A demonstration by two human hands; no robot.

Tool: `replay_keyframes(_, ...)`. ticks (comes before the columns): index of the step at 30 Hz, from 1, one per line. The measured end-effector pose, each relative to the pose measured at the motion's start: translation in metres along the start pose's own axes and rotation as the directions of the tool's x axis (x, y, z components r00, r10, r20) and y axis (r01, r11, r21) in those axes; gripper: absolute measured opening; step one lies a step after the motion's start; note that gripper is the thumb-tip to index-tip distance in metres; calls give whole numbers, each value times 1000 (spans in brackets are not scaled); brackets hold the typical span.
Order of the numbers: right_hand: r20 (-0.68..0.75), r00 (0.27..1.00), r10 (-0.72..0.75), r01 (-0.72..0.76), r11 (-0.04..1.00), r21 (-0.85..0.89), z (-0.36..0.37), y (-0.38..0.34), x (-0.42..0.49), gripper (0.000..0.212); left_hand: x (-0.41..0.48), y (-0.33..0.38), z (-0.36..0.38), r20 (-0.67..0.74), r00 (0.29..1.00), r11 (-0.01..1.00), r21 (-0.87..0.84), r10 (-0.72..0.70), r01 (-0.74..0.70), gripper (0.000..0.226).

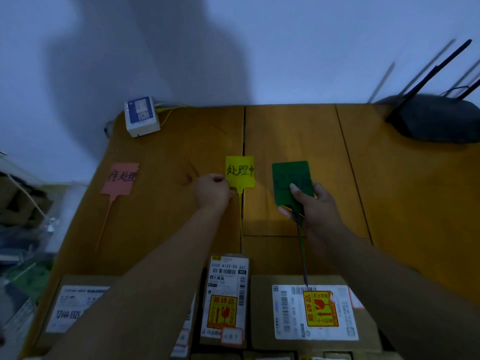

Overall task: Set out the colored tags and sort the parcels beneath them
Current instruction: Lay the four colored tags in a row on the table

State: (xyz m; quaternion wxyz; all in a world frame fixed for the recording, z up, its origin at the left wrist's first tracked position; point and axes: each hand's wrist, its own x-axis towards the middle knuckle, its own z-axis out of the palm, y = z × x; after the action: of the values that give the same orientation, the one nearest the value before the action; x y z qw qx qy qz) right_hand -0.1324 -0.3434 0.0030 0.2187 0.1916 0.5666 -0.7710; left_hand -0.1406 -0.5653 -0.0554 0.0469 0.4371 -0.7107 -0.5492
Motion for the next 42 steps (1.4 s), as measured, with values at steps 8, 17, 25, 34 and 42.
replay_keyframes(8, -10, 1000, -9, 9, 998, 65, 13, -9, -5, 38, -23, -14, -16, 329, 880, 649, 595, 342, -474, 55)
replay_keyframes(17, -61, 994, -86, 93, 986, 138, 12, -18, -29, 38, -45, 11, -18, 210, 890, 835, 313, 404, -453, 47)
replay_keyframes(25, -240, 952, -189, 222, 968, 120, -8, -24, -63, 24, -155, 63, 10, 498, 830, 954, -273, 250, -124, 29)
replay_keyframes(34, -209, 954, -213, 236, 968, 88, -73, -57, -61, 34, -191, 61, 71, 537, 826, 930, -365, 173, 42, 29)
replay_keyframes(42, -94, 989, -116, 125, 988, 93, -147, -84, -23, 28, -185, 65, 141, 407, 907, 880, -463, 110, 102, 22)
